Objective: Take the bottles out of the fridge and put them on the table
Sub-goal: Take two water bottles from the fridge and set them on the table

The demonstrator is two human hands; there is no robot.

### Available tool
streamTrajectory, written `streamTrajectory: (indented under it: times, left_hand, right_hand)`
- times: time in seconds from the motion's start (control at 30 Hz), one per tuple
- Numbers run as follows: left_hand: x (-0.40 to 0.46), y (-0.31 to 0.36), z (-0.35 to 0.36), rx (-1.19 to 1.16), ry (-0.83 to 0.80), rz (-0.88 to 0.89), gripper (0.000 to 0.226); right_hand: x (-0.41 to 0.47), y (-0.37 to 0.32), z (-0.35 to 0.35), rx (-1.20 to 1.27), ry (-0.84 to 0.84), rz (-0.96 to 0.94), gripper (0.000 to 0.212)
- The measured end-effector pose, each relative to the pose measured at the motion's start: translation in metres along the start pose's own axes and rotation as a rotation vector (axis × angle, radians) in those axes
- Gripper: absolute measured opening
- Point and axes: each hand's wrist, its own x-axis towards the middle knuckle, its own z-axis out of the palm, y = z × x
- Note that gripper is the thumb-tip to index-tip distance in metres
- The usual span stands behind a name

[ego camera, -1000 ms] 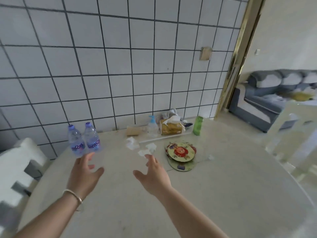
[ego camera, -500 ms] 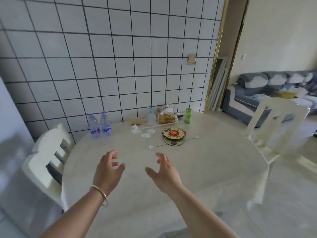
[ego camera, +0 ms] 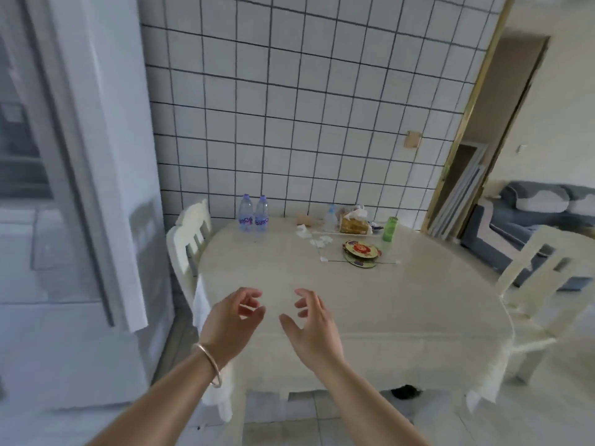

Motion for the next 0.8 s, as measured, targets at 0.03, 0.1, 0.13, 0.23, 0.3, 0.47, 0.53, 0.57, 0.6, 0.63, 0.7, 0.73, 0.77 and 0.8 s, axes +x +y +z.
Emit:
streamTrajectory:
  times: [0.03, 0.1, 0.13, 0.23, 0.3, 0.47, 0.53, 0.57, 0.6, 0.63, 0.7, 0.73, 0.77, 0.8]
  left_hand:
    - [-0.015, 0.001, -0.009, -0.01, 0.025, 0.001, 0.017]
    - [-0.044, 0.002, -0.03, -0.03, 0.088, -0.002, 0.017]
    - [-0.059, 0.0, -0.04, -0.039, 0.131, -0.002, 0.018]
    - [-0.1, -0.008, -0.078, -0.026, 0.278, 0.026, 0.017]
    - [-0.123, -0.015, -0.108, -0.011, 0.352, 0.02, 0.018]
    - [-0.158, -0.041, -0.188, 0.031, 0.51, -0.043, 0.027]
    - [-0.167, -0.061, -0.22, 0.069, 0.549, -0.055, 0.028]
    - [-0.171, -0.072, -0.237, 0.079, 0.564, -0.064, 0.028]
    - [-0.174, -0.084, -0.254, 0.081, 0.577, -0.073, 0.029]
    - [-0.176, -0.096, -0.271, 0.08, 0.587, -0.08, 0.03]
    - [-0.178, -0.121, -0.305, 0.074, 0.605, -0.097, 0.031]
    - [-0.178, -0.133, -0.323, 0.075, 0.621, -0.105, 0.031]
    - [-0.177, -0.145, -0.342, 0.085, 0.638, -0.109, 0.031]
    - [-0.173, -0.156, -0.361, 0.094, 0.653, -0.108, 0.03]
  right_hand:
    - [-0.01, -0.007, 0.003, 0.005, -0.017, -0.03, 0.051]
    - [-0.027, -0.021, 0.01, 0.01, -0.046, -0.1, 0.049]
    - [-0.036, -0.029, 0.016, 0.007, -0.061, -0.137, 0.047]
    - [-0.064, -0.056, 0.037, 0.052, -0.119, -0.194, 0.044]
    - [-0.082, -0.078, 0.053, 0.1, -0.176, -0.215, 0.042]
    - [-0.106, -0.145, 0.109, 0.154, -0.285, -0.279, 0.042]
    - [-0.114, -0.17, 0.137, 0.145, -0.337, -0.298, 0.046]
    - [-0.117, -0.183, 0.152, 0.152, -0.364, -0.297, 0.046]
    - [-0.12, -0.197, 0.167, 0.166, -0.388, -0.295, 0.046]
    - [-0.122, -0.212, 0.182, 0.177, -0.402, -0.293, 0.046]
    - [-0.122, -0.241, 0.214, 0.189, -0.408, -0.284, 0.045]
    - [-0.12, -0.257, 0.231, 0.201, -0.406, -0.275, 0.045]
    - [-0.118, -0.273, 0.248, 0.218, -0.404, -0.263, 0.045]
    - [-0.115, -0.289, 0.263, 0.235, -0.402, -0.254, 0.045]
